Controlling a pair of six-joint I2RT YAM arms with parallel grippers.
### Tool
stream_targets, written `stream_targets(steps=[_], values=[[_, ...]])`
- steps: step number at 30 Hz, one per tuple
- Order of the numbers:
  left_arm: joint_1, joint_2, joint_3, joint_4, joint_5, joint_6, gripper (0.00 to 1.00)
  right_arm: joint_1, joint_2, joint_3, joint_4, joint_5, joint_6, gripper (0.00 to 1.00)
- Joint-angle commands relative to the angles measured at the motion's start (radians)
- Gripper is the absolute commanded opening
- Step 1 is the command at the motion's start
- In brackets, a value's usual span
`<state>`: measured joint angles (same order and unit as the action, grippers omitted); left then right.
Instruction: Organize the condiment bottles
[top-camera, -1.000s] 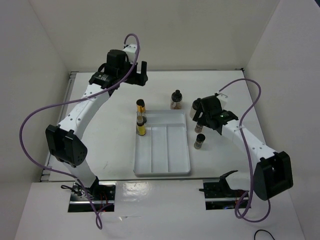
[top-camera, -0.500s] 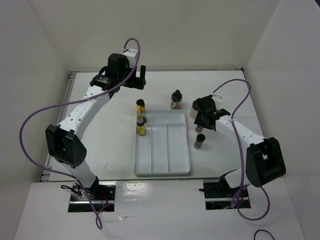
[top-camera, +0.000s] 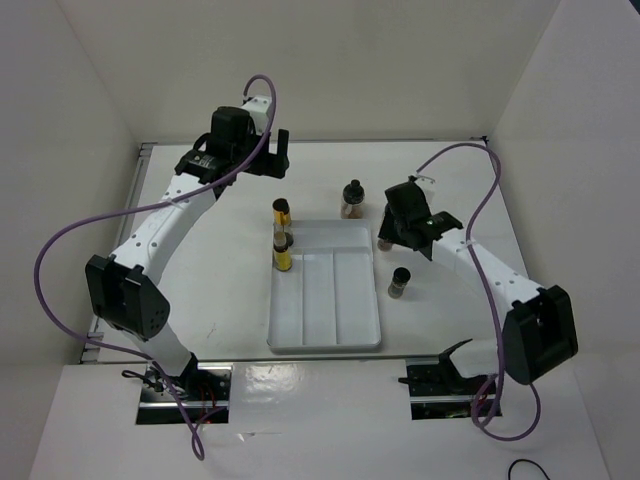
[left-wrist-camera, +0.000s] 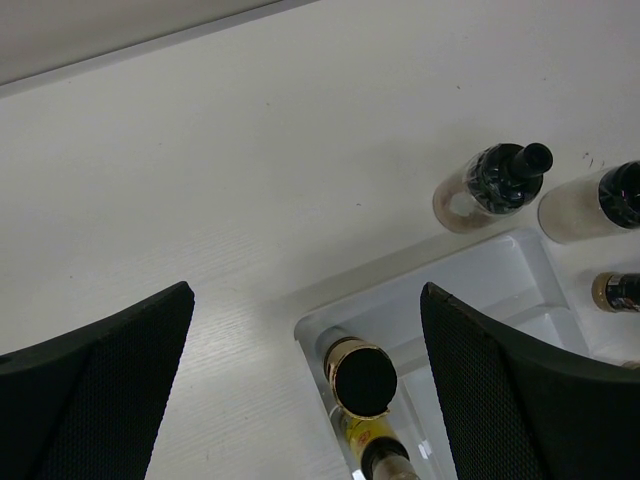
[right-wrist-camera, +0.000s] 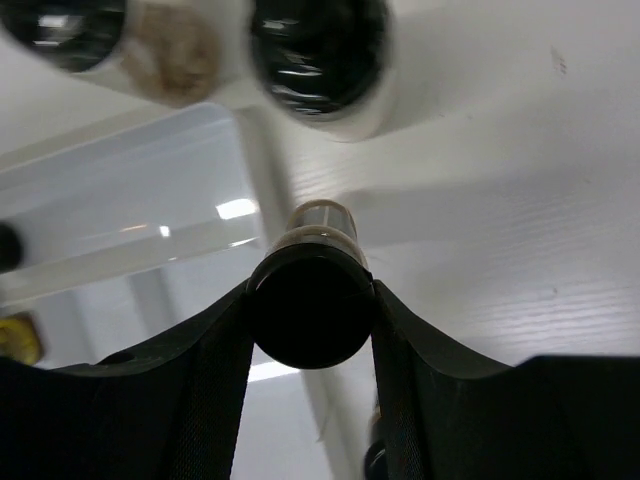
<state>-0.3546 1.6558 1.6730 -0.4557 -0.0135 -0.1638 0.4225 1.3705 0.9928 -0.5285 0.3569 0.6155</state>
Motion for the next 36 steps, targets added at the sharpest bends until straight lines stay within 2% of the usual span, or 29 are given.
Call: stream_targets(steps=[1, 8, 13, 21, 36], values=[[0.006, -0.039, -0.01, 0.022, -0.006, -0.019, 1.0, 0.058, -0.111, 0.112, -0.01, -0.015, -0.017, 0.09], [0.016, -0.048, -0.019, 0.022, -0.006, -0.028, 1.0, 0.14, -0.134, 0.184, 0.011, -0.154, -0.054, 0.07], [0.036, -0.066, -0.038, 0.022, -0.006, -0.049, 1.0, 0.283, -0.019, 0.199, 0.09, -0.164, -0.054, 0.04], [0.097, -0.122, -0.094, 0.022, -0.019, -0.08, 1.0, 0.404, 0.168, 0.285, 0.102, -0.075, -0.109, 0.04], [0.158, -0.176, -0.157, 0.031, -0.019, -0.08, 1.0, 0.47, 0.401, 0.366, 0.136, 0.04, -0.161, 0.04]])
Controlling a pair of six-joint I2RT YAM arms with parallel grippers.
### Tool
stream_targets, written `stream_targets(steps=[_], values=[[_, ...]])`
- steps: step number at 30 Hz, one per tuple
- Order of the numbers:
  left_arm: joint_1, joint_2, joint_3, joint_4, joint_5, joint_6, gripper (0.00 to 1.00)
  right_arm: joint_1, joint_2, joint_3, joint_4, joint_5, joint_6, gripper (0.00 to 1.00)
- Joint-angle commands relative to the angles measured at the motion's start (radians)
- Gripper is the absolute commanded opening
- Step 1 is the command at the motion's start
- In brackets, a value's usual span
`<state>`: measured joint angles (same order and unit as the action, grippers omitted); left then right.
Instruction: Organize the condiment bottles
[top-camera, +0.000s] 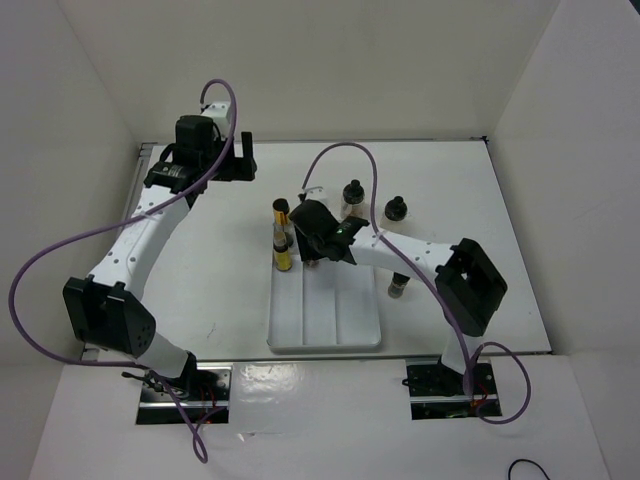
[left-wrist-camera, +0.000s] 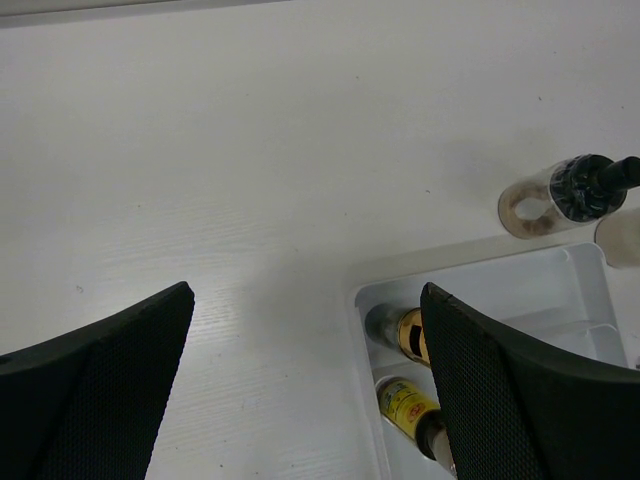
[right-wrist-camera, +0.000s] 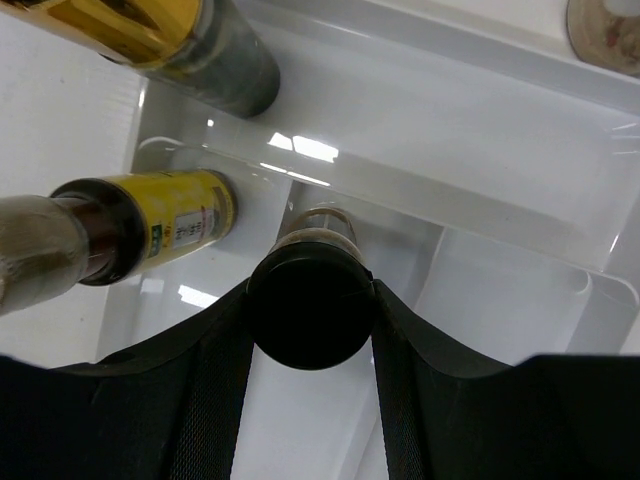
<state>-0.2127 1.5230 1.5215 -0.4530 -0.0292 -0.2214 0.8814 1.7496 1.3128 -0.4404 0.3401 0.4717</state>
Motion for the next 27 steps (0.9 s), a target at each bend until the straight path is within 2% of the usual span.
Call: stream_targets(steps=[1, 4, 7, 8, 10, 11, 14, 15, 18, 21, 27], values=[[0.016, -0.043, -0.006, 0.028, -0.003, -0.022, 1.0, 0.011, 0.022, 0.046, 0.058, 0.057, -0.018, 0.04], [0.026, -0.052, -0.015, 0.028, 0.006, -0.022, 1.0, 0.011, 0.033, 0.046, 0.058, 0.079, -0.018, 0.07], [0.026, -0.052, -0.024, 0.037, 0.017, -0.022, 1.0, 0.011, 0.043, 0.055, 0.068, 0.079, -0.018, 0.16], [0.035, -0.052, -0.024, 0.037, 0.017, -0.022, 1.0, 0.011, 0.044, 0.055, 0.068, 0.079, -0.018, 0.26], [0.035, -0.052, -0.024, 0.037, 0.017, -0.022, 1.0, 0.011, 0.044, 0.055, 0.068, 0.079, -0.018, 0.39], [0.035, -0.052, -0.024, 0.037, 0.017, -0.022, 1.0, 0.011, 0.053, 0.055, 0.068, 0.079, -0.018, 0.52], [0.035, -0.052, -0.024, 0.037, 0.017, -0.022, 1.0, 0.011, 0.053, 0.055, 0.048, 0.079, -0.007, 0.62], [0.035, -0.052, -0.024, 0.037, 0.017, -0.022, 1.0, 0.011, 0.053, 0.055, 0.048, 0.079, 0.002, 0.7], [0.035, -0.052, -0.024, 0.037, 0.017, -0.022, 1.0, 0.011, 0.033, 0.055, 0.026, 0.088, 0.012, 0.83], [0.035, -0.052, -0.024, 0.037, 0.017, -0.022, 1.0, 0.011, 0.024, 0.055, -0.015, 0.1, 0.039, 0.92], [0.035, -0.052, -0.024, 0.037, 0.026, -0.022, 1.0, 0.011, -0.07, 0.065, -0.095, 0.131, 0.097, 0.94]])
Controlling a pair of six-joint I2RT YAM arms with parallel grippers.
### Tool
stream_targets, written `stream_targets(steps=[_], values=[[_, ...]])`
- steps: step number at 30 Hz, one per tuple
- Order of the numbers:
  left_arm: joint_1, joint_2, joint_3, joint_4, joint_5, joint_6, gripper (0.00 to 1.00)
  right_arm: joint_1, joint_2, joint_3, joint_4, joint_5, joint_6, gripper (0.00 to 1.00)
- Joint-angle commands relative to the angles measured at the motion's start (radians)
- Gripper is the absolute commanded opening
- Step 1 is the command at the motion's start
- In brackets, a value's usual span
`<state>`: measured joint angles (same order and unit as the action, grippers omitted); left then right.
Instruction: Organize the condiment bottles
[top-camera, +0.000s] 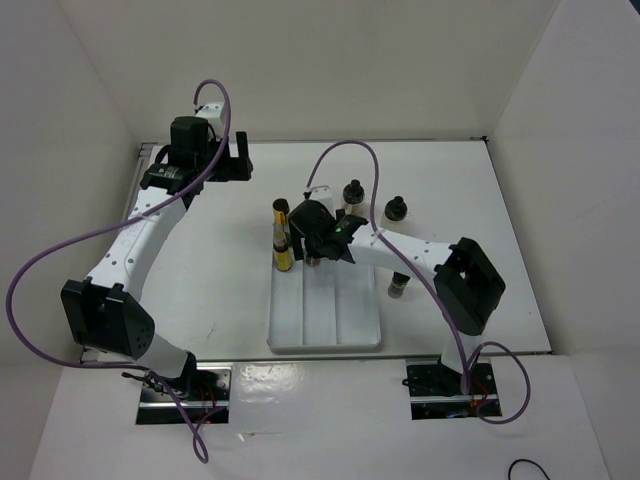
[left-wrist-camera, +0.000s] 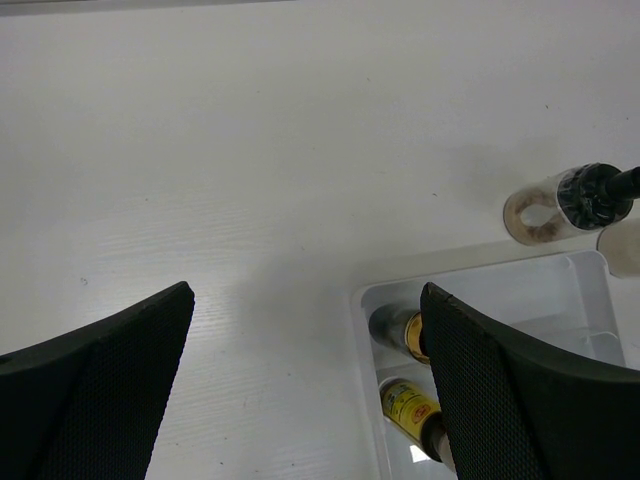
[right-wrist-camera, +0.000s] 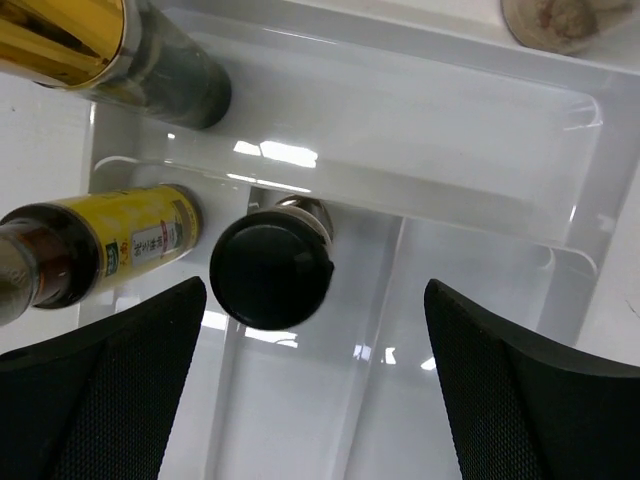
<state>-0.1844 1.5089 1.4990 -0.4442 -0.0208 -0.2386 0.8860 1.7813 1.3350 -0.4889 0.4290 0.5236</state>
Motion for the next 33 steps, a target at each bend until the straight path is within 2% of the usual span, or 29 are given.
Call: stream_targets(steps=[1, 5, 9, 13, 17, 21, 24, 33], values=[[0.007, -0.038, -0.002, 0.029, 0.027, -0.005, 1.0, 0.007, -0.121, 0.033, -0.046, 0.042, 0.046, 0.94], [0.007, -0.038, -0.002, 0.029, 0.036, -0.005, 1.0, 0.007, -0.238, 0.009, -0.046, -0.044, 0.058, 0.96], [0.007, -0.038, -0.002, 0.029, 0.036, -0.005, 1.0, 0.007, -0.384, -0.062, -0.095, -0.018, 0.133, 0.99], [0.007, -0.038, -0.011, 0.038, 0.045, -0.014, 1.0, -0.059, -0.528, -0.138, -0.242, 0.034, 0.237, 0.99], [0.007, -0.038, -0.011, 0.038, 0.045, -0.014, 1.0, -0.232, -0.546, -0.224, -0.394, 0.022, 0.344, 0.99], [0.007, -0.038, -0.011, 0.038, 0.045, -0.014, 1.0, -0.252, -0.528, -0.269, -0.484, 0.034, 0.452, 0.99], [0.007, -0.029, -0.011, 0.038, 0.045, -0.014, 1.0, -0.277, -0.474, -0.28, -0.522, 0.034, 0.472, 0.99], [0.007, -0.029, -0.02, 0.038, 0.045, -0.014, 1.0, -0.311, -0.431, -0.338, -0.496, -0.007, 0.522, 0.99]])
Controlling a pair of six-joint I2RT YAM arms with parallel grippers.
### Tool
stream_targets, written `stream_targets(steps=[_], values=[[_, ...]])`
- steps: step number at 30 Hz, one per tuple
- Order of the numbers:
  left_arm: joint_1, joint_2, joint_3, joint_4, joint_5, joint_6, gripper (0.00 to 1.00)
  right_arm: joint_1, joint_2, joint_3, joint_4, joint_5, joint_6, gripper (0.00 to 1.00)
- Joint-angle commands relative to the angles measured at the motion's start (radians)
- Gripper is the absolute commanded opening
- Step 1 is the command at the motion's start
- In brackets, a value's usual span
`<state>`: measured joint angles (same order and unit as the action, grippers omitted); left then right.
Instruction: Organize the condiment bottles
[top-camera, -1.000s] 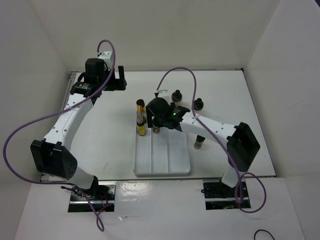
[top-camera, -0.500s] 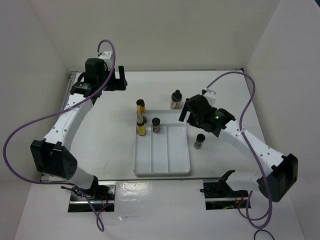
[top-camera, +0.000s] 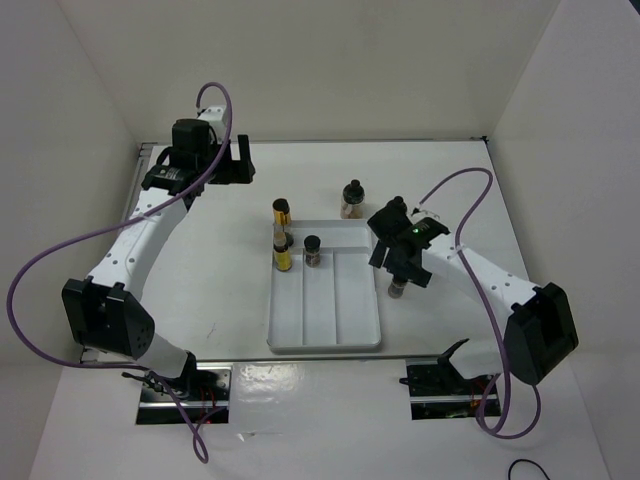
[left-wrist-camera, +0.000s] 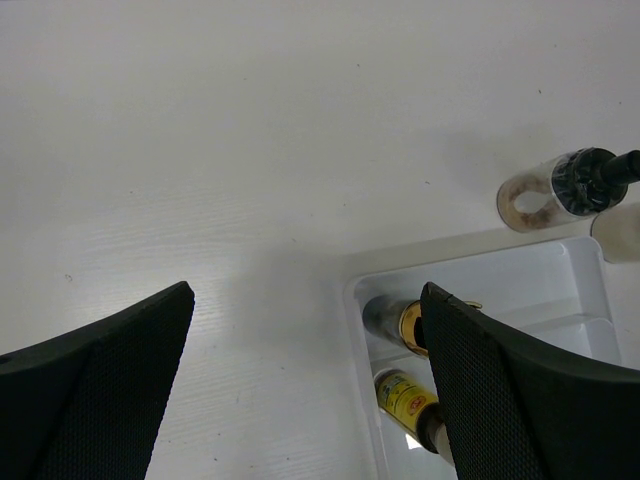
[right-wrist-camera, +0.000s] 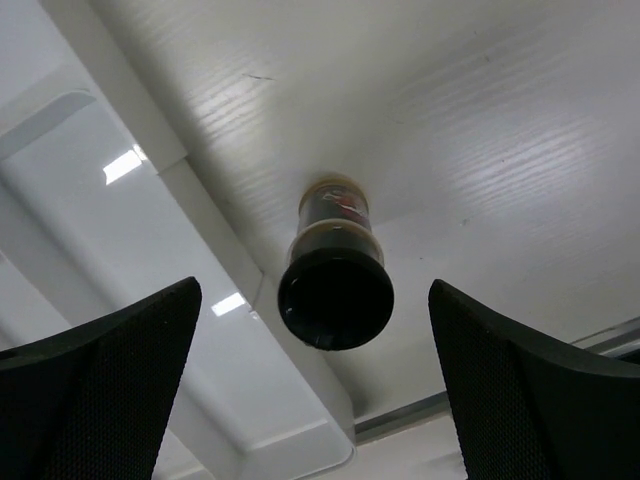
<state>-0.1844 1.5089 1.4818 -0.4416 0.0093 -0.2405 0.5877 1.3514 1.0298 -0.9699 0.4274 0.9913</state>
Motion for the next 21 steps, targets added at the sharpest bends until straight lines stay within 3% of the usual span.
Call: stream_targets(steps=[1, 4, 5, 9, 17, 21], values=[[0.007, -0.02, -0.003, 0.035, 0.015, -0.013, 1.0, -0.012, -0.001, -0.046, -0.004, -0.015, 0.055, 0.99], [0.007, -0.019, -0.003, 0.044, 0.015, -0.013, 1.0, -0.012, -0.012, -0.079, 0.042, -0.024, 0.067, 0.88], [0.007, -0.019, -0.003, 0.044, 0.015, -0.013, 1.0, -0.012, -0.012, -0.089, 0.069, -0.013, 0.067, 0.8], [0.007, -0.019, -0.003, 0.044, 0.015, -0.013, 1.0, -0.012, -0.021, -0.089, 0.121, 0.008, 0.058, 0.67], [0.007, -0.019, -0.003, 0.044, 0.015, -0.013, 1.0, -0.012, 0.037, -0.089, 0.166, 0.039, 0.026, 0.66], [0.007, -0.019, -0.003, 0.044, 0.015, -0.013, 1.0, -0.012, 0.048, -0.109, 0.201, 0.039, 0.004, 0.43]])
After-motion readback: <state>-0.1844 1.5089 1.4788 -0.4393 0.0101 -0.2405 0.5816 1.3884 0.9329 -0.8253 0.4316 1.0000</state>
